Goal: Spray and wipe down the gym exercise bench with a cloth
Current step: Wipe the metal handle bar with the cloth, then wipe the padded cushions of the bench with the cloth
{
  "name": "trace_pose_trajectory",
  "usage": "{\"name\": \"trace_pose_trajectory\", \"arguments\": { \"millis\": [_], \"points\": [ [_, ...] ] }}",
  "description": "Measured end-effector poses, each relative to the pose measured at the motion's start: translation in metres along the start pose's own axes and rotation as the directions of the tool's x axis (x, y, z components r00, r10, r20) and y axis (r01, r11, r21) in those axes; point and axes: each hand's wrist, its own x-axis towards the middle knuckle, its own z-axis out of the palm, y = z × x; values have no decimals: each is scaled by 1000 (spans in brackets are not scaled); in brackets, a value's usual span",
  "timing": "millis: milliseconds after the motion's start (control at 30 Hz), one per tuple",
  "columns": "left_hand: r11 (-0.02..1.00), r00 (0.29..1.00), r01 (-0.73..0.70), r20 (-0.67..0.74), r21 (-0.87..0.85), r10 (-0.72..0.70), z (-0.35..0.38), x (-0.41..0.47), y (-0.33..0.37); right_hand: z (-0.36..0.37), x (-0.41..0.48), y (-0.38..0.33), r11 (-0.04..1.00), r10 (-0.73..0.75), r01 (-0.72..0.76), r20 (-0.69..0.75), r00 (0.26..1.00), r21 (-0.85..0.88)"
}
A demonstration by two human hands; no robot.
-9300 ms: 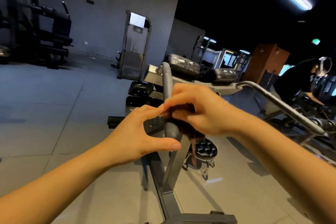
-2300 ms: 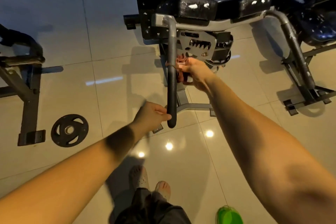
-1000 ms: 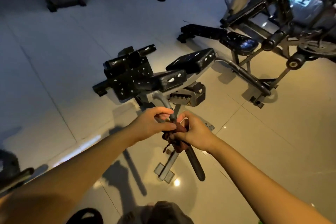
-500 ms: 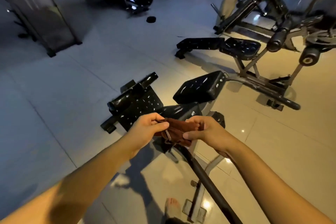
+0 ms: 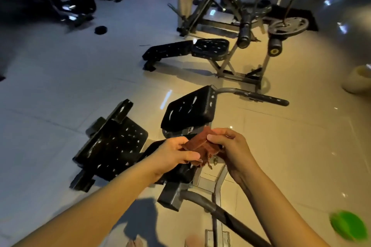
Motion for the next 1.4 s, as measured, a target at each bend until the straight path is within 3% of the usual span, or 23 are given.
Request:
{"name": "trace_pose_trajectory", "arguments": {
  "millis": [133, 267, 400, 633, 867, 1033, 1200, 1400],
  "points": [
    [994, 992, -42, 126, 103, 29, -9, 13, 6, 10, -16, 5, 996, -8, 26, -200, 980, 84],
    [979, 984, -131, 141, 156, 109, -15, 16, 10, 28, -30, 17, 945, 78, 51, -375, 924, 322],
    [970, 980, -166, 137, 178, 143, -13, 20, 1, 48, -44, 30, 918, 152, 24, -404, 902, 397],
    [834, 948, -291, 260, 470, 185, -40, 26, -7, 37, -50, 41, 990, -19, 90, -525, 851, 108],
    [425, 938, -339, 265, 839, 225, -79, 46, -8, -10, -46, 57, 969, -140, 36, -422, 896, -245],
    [248, 940, -341, 328, 907, 95, -68, 72, -21, 6, -11, 71, 902, -199, 73, -258, 945, -426],
    [78, 918, -395, 396, 915, -2, -62, 88, -17, 16, 20, 86, 849, -196, 30, -261, 945, -528],
    [30, 878, -478, 479, 878, -9, -51, 95, -17, 27, 21, 92, 781, -205, 11, -240, 949, -624]
  ]
}}
